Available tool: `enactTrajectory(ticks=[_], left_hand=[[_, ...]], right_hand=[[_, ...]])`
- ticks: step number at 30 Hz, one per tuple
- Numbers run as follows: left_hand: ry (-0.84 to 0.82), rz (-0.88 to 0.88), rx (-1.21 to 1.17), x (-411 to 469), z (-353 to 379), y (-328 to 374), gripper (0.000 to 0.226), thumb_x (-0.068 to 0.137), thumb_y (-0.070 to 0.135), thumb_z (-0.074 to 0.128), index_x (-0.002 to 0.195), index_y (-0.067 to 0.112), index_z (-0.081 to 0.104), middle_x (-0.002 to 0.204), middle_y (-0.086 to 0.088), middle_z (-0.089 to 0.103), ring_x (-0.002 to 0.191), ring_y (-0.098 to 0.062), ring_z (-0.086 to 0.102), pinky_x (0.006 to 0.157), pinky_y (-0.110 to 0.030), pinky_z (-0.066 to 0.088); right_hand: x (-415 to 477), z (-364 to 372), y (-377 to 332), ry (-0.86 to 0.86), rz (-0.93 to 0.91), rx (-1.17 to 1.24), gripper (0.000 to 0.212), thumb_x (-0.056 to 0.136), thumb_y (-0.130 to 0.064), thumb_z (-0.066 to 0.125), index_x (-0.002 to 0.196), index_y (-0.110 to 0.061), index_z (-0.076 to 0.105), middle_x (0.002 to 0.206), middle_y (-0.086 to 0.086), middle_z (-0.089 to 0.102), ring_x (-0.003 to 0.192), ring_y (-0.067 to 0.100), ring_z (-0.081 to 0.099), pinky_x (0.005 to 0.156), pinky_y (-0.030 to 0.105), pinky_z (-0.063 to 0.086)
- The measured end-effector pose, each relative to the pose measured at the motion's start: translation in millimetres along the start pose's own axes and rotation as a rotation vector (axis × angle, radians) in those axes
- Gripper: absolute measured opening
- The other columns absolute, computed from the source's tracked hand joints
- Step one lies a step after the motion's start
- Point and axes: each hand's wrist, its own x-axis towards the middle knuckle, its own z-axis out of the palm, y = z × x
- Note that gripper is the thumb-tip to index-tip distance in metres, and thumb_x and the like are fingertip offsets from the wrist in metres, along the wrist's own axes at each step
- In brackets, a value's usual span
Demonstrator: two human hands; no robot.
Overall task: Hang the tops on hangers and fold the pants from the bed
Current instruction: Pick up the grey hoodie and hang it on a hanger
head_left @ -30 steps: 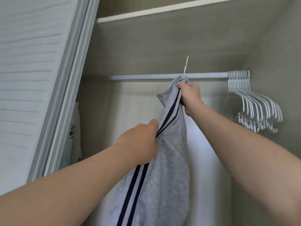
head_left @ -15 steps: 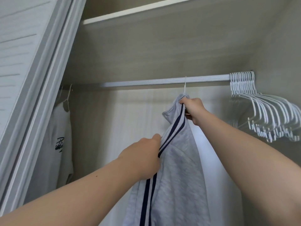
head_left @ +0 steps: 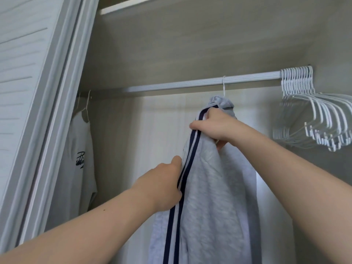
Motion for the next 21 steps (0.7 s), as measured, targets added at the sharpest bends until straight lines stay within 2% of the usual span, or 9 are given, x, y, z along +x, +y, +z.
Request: enactTrajectory(ticks=[1, 3, 4, 6, 9, 11, 14, 18, 21], left_hand=[[-0.013, -0.008, 0.008, -2.8, 1.3, -2.7, 0.028, 0.089, 0.017, 0.056, 0.093, 0.023, 0.029, 0.085, -0.003, 0.053, 0.065, -0.021, 0.052, 0.052, -0.032, 0.039], [-0.017, -0.021, 0.019, -7.5, 2.2, -8.0, 0.030, 0.088, 0.014, 0.056, 0.091, 0.023, 0.028, 0.084, -0.003, 0.053, 0.062, -0.020, 0.048, 0.050, -0.032, 0.037], [-0.010, -0.022, 0.020, -9.3, 1.2, -11.0, 0.030, 0.087, 0.012, 0.055, 0.091, 0.023, 0.027, 0.083, -0.003, 0.052, 0.061, -0.020, 0.048, 0.050, -0.033, 0.037], [0.007, -0.026, 0.022, -12.1, -3.0, -17.9, 0.029, 0.087, 0.011, 0.055, 0.091, 0.021, 0.027, 0.083, -0.004, 0.053, 0.063, -0.022, 0.049, 0.052, -0.034, 0.039], [0.024, -0.042, 0.039, -17.2, -12.3, -30.0, 0.028, 0.087, 0.010, 0.055, 0.097, 0.020, 0.030, 0.084, -0.005, 0.053, 0.068, -0.025, 0.055, 0.056, -0.037, 0.045], [0.030, -0.059, 0.057, -21.2, -18.2, -39.5, 0.028, 0.087, 0.010, 0.055, 0.099, 0.019, 0.031, 0.085, -0.006, 0.054, 0.070, -0.027, 0.057, 0.059, -0.040, 0.048], [0.026, -0.102, 0.071, -26.1, -24.8, -55.6, 0.027, 0.088, 0.010, 0.054, 0.099, 0.020, 0.032, 0.087, -0.006, 0.056, 0.073, -0.029, 0.060, 0.062, -0.045, 0.052], [0.019, -0.167, 0.088, -29.8, -27.7, -77.5, 0.028, 0.088, 0.009, 0.054, 0.094, 0.023, 0.030, 0.085, -0.004, 0.057, 0.069, -0.023, 0.058, 0.057, -0.040, 0.050], [0.025, -0.219, 0.098, -32.4, -28.2, -91.7, 0.030, 0.088, 0.008, 0.053, 0.088, 0.025, 0.028, 0.083, -0.004, 0.057, 0.066, -0.021, 0.057, 0.056, -0.038, 0.049]], right_hand=[[0.2, 2.2, -2.2, 0.039, -0.025, -0.032, 0.028, 0.085, -0.037, 0.062, 0.081, -0.012, 0.052, 0.078, 0.010, 0.066, 0.065, 0.028, 0.068, 0.051, 0.037, 0.060], [3.1, 8.6, -5.7, 0.108, -0.086, -0.112, 0.024, 0.087, -0.035, 0.057, 0.077, -0.015, 0.048, 0.072, 0.004, 0.058, 0.062, 0.021, 0.058, 0.048, 0.030, 0.045], [5.5, 12.8, -6.9, 0.137, -0.114, -0.138, 0.025, 0.088, -0.035, 0.056, 0.075, -0.016, 0.046, 0.071, 0.002, 0.056, 0.061, 0.018, 0.054, 0.049, 0.029, 0.037], [11.7, 22.3, -8.8, 0.184, -0.150, -0.156, 0.026, 0.089, -0.035, 0.056, 0.075, -0.016, 0.043, 0.072, 0.002, 0.054, 0.062, 0.016, 0.050, 0.049, 0.030, 0.029], [21.8, 36.4, -12.2, 0.209, -0.184, -0.118, 0.024, 0.091, -0.034, 0.055, 0.086, -0.013, 0.045, 0.076, 0.002, 0.050, 0.067, 0.015, 0.048, 0.051, 0.030, 0.028], [27.3, 47.1, -15.4, 0.203, -0.213, -0.070, 0.023, 0.092, -0.033, 0.054, 0.095, -0.012, 0.045, 0.079, 0.000, 0.049, 0.074, 0.021, 0.049, 0.054, 0.029, 0.031], [35.1, 65.5, -22.7, 0.179, -0.254, 0.001, 0.023, 0.092, -0.033, 0.054, 0.101, -0.013, 0.047, 0.090, 0.006, 0.057, 0.086, 0.026, 0.054, 0.067, 0.034, 0.038], [44.6, 89.5, -39.8, 0.144, -0.326, 0.069, 0.016, 0.093, -0.031, 0.053, 0.094, -0.016, 0.046, 0.078, 0.000, 0.054, 0.070, 0.013, 0.051, 0.055, 0.032, 0.032], [51.7, 107.8, -53.1, 0.119, -0.367, 0.113, 0.018, 0.094, -0.034, 0.054, 0.086, -0.021, 0.045, 0.077, -0.002, 0.055, 0.070, 0.010, 0.050, 0.055, 0.029, 0.030]])
